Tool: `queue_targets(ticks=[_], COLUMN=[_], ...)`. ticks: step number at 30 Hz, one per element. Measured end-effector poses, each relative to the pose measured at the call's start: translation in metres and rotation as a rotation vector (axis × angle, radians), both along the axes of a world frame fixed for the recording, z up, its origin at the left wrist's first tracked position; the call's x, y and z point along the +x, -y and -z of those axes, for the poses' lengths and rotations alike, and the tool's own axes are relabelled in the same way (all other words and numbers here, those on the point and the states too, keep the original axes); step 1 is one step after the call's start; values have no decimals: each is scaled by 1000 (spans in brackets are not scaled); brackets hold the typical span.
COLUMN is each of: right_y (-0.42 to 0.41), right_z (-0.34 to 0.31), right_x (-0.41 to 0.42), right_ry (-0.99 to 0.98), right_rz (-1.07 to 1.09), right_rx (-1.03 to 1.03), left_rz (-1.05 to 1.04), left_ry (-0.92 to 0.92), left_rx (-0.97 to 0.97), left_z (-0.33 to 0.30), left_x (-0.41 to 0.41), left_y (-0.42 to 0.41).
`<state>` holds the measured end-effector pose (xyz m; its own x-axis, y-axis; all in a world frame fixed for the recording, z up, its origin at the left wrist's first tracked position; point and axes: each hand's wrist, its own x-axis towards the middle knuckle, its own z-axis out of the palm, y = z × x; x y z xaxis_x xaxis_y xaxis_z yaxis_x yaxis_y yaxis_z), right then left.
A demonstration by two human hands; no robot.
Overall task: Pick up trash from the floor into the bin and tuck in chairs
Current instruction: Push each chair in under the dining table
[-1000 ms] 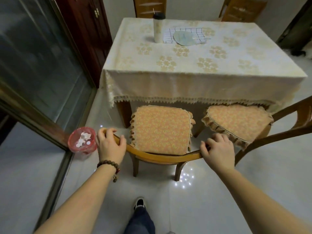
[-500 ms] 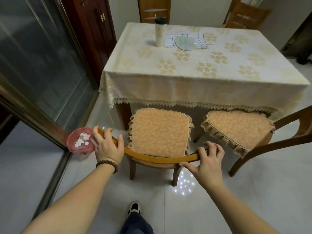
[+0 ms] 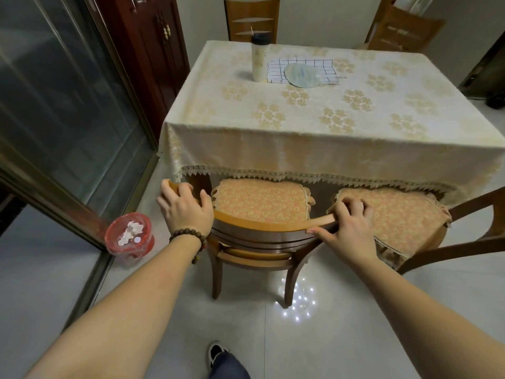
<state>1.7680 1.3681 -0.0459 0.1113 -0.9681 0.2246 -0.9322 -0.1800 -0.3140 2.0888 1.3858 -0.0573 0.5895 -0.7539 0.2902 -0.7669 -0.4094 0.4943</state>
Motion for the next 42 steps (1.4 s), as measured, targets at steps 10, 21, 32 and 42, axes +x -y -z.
queue_targets(ticks=[10,21,32,42], right_y=[84,128,167,209], right_z=[-16,-16,-23,-30], right_x=[-9,62,38,-12], right_ry=[-100,-15,-83,-93], right_rz=[-15,54,41,-53], right_rx=[-45,-149,-58,11], left_rz=[6,135,123,69], left_ry=[-81,-54,-92,-172], left_rx=[-59,-8,-30,-117], left_z=[-14,-27,-26,-14], left_x=[-9,68,45,-12], left_y=[65,161,174,181])
